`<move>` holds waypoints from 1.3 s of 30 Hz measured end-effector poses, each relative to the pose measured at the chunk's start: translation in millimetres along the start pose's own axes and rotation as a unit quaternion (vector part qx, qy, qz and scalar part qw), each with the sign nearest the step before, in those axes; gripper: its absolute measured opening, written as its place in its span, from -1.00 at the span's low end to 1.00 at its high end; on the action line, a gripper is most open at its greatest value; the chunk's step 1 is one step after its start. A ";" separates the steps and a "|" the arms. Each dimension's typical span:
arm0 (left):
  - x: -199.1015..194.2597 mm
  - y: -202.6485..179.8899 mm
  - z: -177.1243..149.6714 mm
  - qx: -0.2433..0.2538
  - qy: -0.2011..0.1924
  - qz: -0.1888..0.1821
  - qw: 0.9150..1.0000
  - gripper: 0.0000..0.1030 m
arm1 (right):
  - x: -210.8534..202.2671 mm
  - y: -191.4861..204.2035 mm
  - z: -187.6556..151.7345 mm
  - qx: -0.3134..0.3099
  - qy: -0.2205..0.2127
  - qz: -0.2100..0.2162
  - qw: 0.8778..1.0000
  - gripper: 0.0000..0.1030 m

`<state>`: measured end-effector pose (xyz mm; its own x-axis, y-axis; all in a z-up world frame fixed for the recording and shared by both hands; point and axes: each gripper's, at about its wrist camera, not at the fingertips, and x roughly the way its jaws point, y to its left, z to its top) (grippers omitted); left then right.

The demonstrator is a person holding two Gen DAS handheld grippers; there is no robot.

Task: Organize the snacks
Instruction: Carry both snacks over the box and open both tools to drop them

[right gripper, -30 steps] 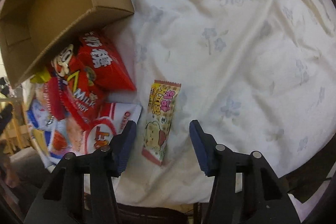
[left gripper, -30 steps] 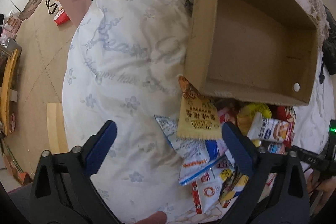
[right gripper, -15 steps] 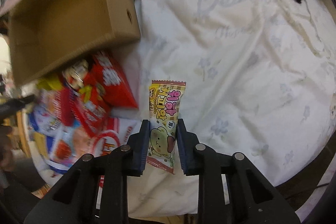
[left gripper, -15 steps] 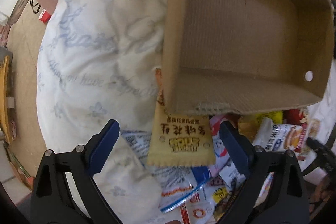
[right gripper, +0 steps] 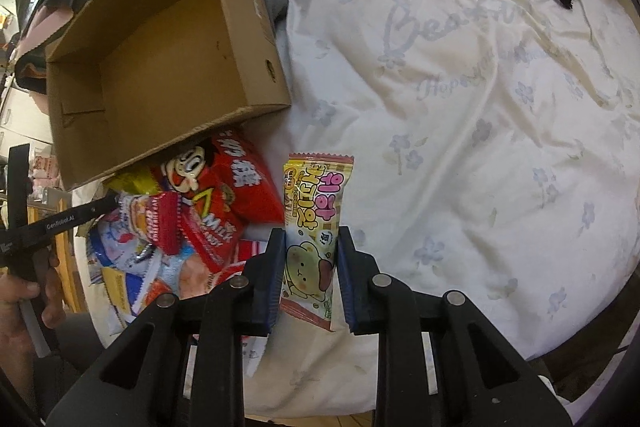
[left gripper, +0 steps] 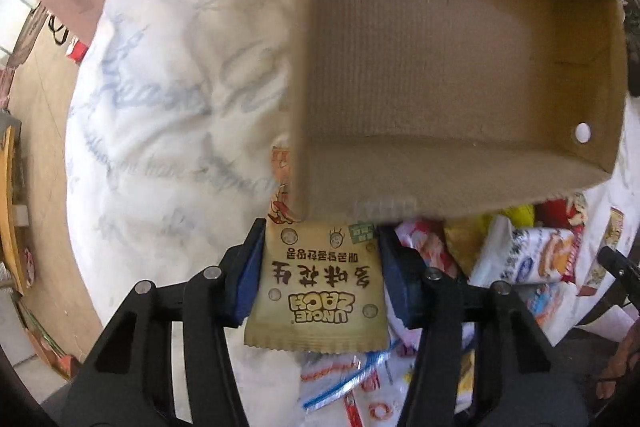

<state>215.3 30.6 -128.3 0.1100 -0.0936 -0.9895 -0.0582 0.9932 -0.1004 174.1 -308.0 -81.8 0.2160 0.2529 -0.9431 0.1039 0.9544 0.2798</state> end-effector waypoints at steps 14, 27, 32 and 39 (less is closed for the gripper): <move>-57.7 31.5 -63.5 -0.031 -0.038 -0.032 0.998 -0.04 | -28.1 22.5 -6.8 -0.022 -0.063 0.067 0.996 -0.50; -158.3 16.7 -72.7 -0.009 -0.216 -0.003 0.976 -0.04 | -90.9 60.5 -7.2 -0.074 -0.208 0.203 0.954 -0.50; -173.6 3.2 -50.9 0.003 -0.242 -0.006 0.970 -0.04 | -104.1 70.1 -0.9 -0.074 -0.244 0.223 0.941 -0.50; -180.4 -18.5 -19.7 0.029 -0.263 -0.006 0.964 -0.04 | -96.5 82.7 22.4 -0.079 -0.250 0.192 0.946 -0.50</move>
<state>176.9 27.7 50.1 0.5994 -0.0730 -0.7971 0.0012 0.9959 -0.0904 183.6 -257.0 36.3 0.6442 0.5175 -0.5633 -0.2137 0.8289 0.5170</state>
